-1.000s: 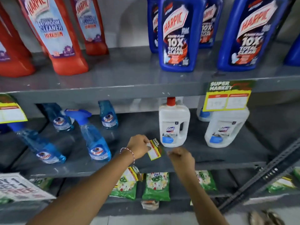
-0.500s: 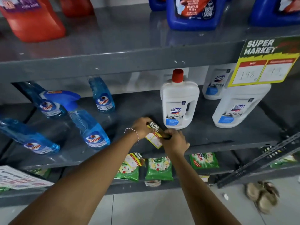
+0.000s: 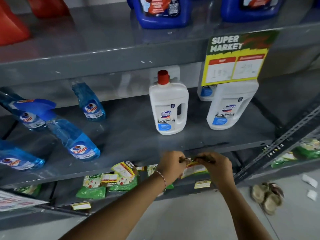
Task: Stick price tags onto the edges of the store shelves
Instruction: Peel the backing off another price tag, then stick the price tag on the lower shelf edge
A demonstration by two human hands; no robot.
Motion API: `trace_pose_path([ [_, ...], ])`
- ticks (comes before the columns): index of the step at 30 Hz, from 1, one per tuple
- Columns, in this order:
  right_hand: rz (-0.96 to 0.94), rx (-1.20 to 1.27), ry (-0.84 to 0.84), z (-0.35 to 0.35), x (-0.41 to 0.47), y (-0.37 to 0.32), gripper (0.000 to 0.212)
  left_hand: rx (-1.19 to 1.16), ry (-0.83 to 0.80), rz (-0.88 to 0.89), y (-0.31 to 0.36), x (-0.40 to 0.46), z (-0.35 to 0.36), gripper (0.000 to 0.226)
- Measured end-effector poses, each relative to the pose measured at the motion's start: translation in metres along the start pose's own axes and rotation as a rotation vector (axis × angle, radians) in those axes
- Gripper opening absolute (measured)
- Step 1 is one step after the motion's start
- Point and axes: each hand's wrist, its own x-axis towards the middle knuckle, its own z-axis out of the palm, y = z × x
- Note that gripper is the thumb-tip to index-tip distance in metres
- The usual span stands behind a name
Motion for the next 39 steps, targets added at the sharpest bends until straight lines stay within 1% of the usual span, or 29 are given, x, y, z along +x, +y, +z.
trace_pose_path([
  [2, 0.031, 0.009, 0.044, -0.010, 0.005, 0.012, 0.014, 0.013, 0.020, -0.021, 0.007, 0.008, 0.017, 0.019],
  [4, 0.024, -0.033, 0.079, -0.011, 0.011, 0.019, 0.011, 0.035, 0.038, -0.038, 0.010, 0.013, 0.029, 0.023],
  [8, -0.066, -0.097, 0.125, -0.005, 0.021, 0.031, 0.012, 0.077, 0.089, -0.053, 0.015, 0.021, 0.035, 0.024],
  [10, -0.123, -0.116, 0.145, -0.001, 0.023, 0.033, 0.013, 0.126, 0.084, -0.057, 0.016, 0.023, 0.035, 0.025],
  [12, -0.137, -0.094, 0.177, 0.003, 0.021, 0.032, 0.014, 0.150, 0.060, -0.067, 0.015, 0.024, 0.034, 0.028],
  [14, -0.082, -0.137, 0.243, 0.006, 0.020, 0.030, 0.015, 0.188, 0.038, -0.070, 0.014, 0.025, 0.032, 0.031],
  [17, 0.002, -0.223, 0.346, 0.004, 0.020, 0.031, 0.033, 0.282, 0.030, -0.071, 0.014, 0.025, 0.026, 0.035],
  [19, 0.094, -0.216, 0.355, 0.005, 0.018, 0.030, 0.039, 0.317, 0.045, -0.042, 0.014, 0.022, 0.025, 0.036],
  [21, 0.181, -0.169, 0.370, 0.012, 0.012, 0.030, 0.039, 0.313, 0.069, -0.008, 0.011, 0.017, 0.024, 0.030],
  [24, 0.307, -0.031, 0.448, 0.025, -0.004, 0.032, 0.029, 0.319, 0.107, 0.015, -0.001, 0.006, 0.011, 0.014],
  [25, 0.333, 0.007, 0.430, 0.031, -0.010, 0.033, 0.024, 0.320, 0.112, 0.025, -0.007, 0.003, 0.001, 0.010],
  [26, 0.336, 0.035, 0.371, 0.037, -0.017, 0.031, 0.020, 0.327, 0.115, 0.040, -0.015, 0.000, -0.011, 0.006],
  [28, 0.297, 0.057, 0.168, 0.058, -0.033, 0.025, 0.015, 0.390, 0.122, 0.063, -0.032, -0.007, -0.043, 0.006],
  [29, 0.281, 0.075, 0.060, 0.072, -0.040, 0.019, 0.016, 0.440, 0.121, 0.043, -0.042, -0.011, -0.062, 0.011],
  [31, 0.255, 0.152, -0.116, 0.105, -0.054, 0.006, 0.014, 0.496, 0.086, -0.067, -0.065, -0.021, -0.101, 0.026],
  [32, 0.225, 0.180, -0.178, 0.123, -0.059, -0.001, 0.014, 0.485, 0.057, -0.114, -0.076, -0.027, -0.119, 0.030],
  [33, 0.182, 0.201, -0.228, 0.139, -0.063, -0.012, 0.018, 0.450, 0.025, -0.136, -0.086, -0.032, -0.133, 0.028],
  [34, 0.146, 0.236, -0.267, 0.153, -0.065, -0.024, 0.024, 0.410, -0.004, -0.133, -0.094, -0.038, -0.143, 0.022],
  [35, 0.129, 0.277, -0.294, 0.166, -0.068, -0.037, 0.024, 0.374, -0.017, -0.116, -0.099, -0.042, -0.149, 0.015],
  [36, 0.115, 0.313, -0.307, 0.177, -0.070, -0.051, 0.019, 0.339, -0.010, -0.094, -0.104, -0.046, -0.151, 0.009],
  [37, 0.105, 0.327, -0.303, 0.186, -0.072, -0.061, 0.016, 0.307, 0.007, -0.077, -0.109, -0.050, -0.151, 0.006],
  [39, 0.080, 0.334, -0.247, 0.201, -0.076, -0.070, 0.026, 0.247, 0.048, -0.059, -0.119, -0.058, -0.150, 0.003],
])
